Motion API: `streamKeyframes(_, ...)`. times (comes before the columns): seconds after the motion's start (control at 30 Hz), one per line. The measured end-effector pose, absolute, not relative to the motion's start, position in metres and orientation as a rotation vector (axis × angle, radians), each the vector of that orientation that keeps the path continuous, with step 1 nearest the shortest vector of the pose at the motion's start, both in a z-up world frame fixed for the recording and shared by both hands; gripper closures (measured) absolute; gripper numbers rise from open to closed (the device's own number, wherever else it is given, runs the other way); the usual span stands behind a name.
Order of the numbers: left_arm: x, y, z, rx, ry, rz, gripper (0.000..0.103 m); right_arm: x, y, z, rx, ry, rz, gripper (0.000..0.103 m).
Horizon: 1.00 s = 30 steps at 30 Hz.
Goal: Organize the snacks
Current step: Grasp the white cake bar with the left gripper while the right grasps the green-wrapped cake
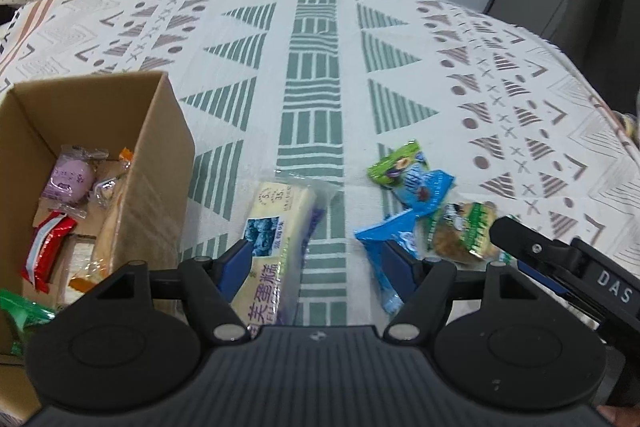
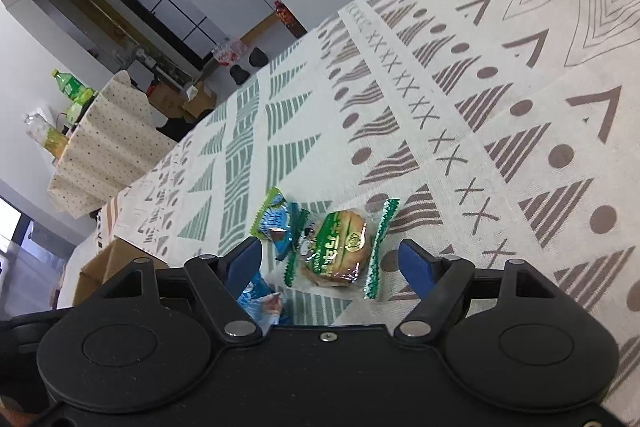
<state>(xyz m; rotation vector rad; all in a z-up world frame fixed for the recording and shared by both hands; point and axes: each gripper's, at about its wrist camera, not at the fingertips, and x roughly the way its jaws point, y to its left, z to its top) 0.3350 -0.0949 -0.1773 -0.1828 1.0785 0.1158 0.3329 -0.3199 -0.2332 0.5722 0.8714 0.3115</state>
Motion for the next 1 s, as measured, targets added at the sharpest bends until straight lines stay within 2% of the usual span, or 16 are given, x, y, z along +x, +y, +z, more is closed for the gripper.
streamKeyframes(0.67, 0.356, -0.084, -0.205, -0.183, 1.129, 0.13, 0.032, 0.355, -0.301, -0.246, 0.514, 0.893, 0.328, 0.028)
streamKeyframes(0.77, 0.352, -0.082, -0.21, -0.205, 1.156, 0.143, 0.043, 0.354, -0.297, -0.245, 0.479, 0.894, 0.331, 0.028)
streamKeyframes(0.83, 0.347, -0.079, -0.211, -0.213, 1.158, 0.17, 0.058, 0.352, -0.295, -0.245, 0.457, 0.896, 0.335, 0.028)
streamKeyframes(0.9, 0.344, -0.082, -0.209, -0.19, 1.16, 0.179, 0.065, 0.348, -0.293, -0.246, 0.431, 0.892, 0.342, 0.03)
streamKeyframes(0.97, 0.339, -0.083, -0.205, -0.196, 1.165, 0.177, 0.069, 0.346, -0.289, -0.245, 0.378, 0.889, 0.333, 0.036)
streamKeyframes(1.0, 0.337, -0.082, -0.203, -0.204, 1.165, 0.175, 0.07, 0.346, -0.287, -0.243, 0.349, 0.888, 0.325, 0.043)
